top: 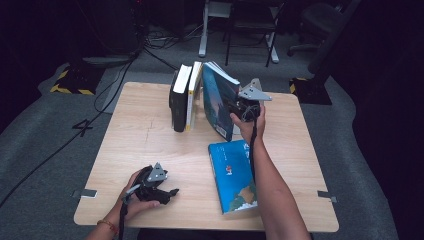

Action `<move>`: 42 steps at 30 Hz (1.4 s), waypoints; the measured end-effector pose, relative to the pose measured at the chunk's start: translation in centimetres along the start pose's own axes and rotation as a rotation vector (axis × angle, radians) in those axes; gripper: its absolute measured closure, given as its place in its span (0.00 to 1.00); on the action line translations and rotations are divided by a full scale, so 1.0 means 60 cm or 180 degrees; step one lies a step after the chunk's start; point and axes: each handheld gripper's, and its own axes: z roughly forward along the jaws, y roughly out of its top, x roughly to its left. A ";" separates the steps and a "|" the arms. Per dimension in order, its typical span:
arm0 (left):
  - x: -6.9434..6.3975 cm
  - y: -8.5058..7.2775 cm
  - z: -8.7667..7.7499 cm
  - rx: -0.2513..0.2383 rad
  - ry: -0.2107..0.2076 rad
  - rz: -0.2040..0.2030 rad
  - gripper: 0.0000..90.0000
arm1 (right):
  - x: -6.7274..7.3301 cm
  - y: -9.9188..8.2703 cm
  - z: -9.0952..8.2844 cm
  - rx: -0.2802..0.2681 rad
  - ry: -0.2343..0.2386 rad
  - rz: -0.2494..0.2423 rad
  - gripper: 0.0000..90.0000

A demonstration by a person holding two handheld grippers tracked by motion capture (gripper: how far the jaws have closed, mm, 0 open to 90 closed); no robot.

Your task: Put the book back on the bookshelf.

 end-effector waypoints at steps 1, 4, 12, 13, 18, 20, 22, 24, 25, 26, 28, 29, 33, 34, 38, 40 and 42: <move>0.000 0.000 0.000 -0.0005 0.0002 0.0000 0.24 | -0.002 0.000 -0.003 0.0011 -0.0054 0.0003 0.80; 0.000 0.000 0.000 -0.0006 0.0003 0.0000 0.24 | -0.010 -0.006 -0.009 -0.0005 -0.0150 0.0096 0.79; 0.001 0.000 0.000 0.0000 -0.0008 0.0005 0.24 | -0.022 -0.014 -0.020 0.0008 -0.0304 0.0163 0.75; 0.001 0.000 0.000 0.0000 -0.0007 0.0006 0.24 | -0.023 -0.017 -0.021 0.0020 -0.0282 0.0181 0.74; 0.001 0.000 0.000 0.0001 -0.0010 0.0016 0.24 | -0.027 -0.035 -0.028 0.0050 -0.0152 0.0176 0.74; 0.001 0.000 0.001 0.0001 -0.0013 0.0018 0.24 | -0.023 -0.039 -0.032 0.0050 -0.0132 0.0167 0.75; 0.001 0.000 0.001 0.0001 -0.0012 0.0018 0.24 | -0.021 -0.043 -0.035 0.0082 -0.0130 0.0143 0.75; 0.001 0.000 0.001 0.0002 -0.0010 0.0023 0.24 | -0.020 -0.048 -0.039 0.0101 -0.0118 0.0101 0.74; 0.001 0.000 0.001 0.0003 -0.0011 0.0022 0.24 | -0.020 -0.051 -0.041 0.0106 -0.0080 0.0098 0.75; 0.001 0.000 0.001 0.0003 -0.0012 0.0022 0.24 | -0.019 -0.054 -0.043 0.0114 -0.0063 0.0076 0.75; 0.001 0.000 0.001 0.0004 -0.0013 0.0024 0.24 | -0.016 -0.057 -0.045 0.0134 -0.0007 0.0011 0.75; 0.001 0.001 0.001 0.0001 -0.0015 0.0024 0.24 | -0.013 -0.058 -0.045 0.0144 -0.0021 -0.0017 0.76; 0.001 0.001 0.001 0.0005 -0.0018 0.0017 0.24 | -0.009 -0.056 -0.039 0.0159 -0.0025 0.0031 0.78; 0.001 0.001 0.001 0.0006 -0.0018 0.0018 0.24 | -0.008 -0.059 -0.034 0.0165 -0.0025 0.0064 0.80; 0.001 0.001 0.001 0.0007 -0.0019 0.0018 0.24 | 0.000 -0.070 -0.013 0.0271 -0.0206 -0.0062 0.83; 0.001 0.001 0.001 0.0006 -0.0023 0.0019 0.24 | 0.002 -0.074 -0.005 0.0256 -0.0156 0.0001 0.83; 0.001 0.001 0.001 0.0000 -0.0029 0.0031 0.24 | 0.002 -0.071 -0.001 0.0227 -0.0117 0.0109 0.83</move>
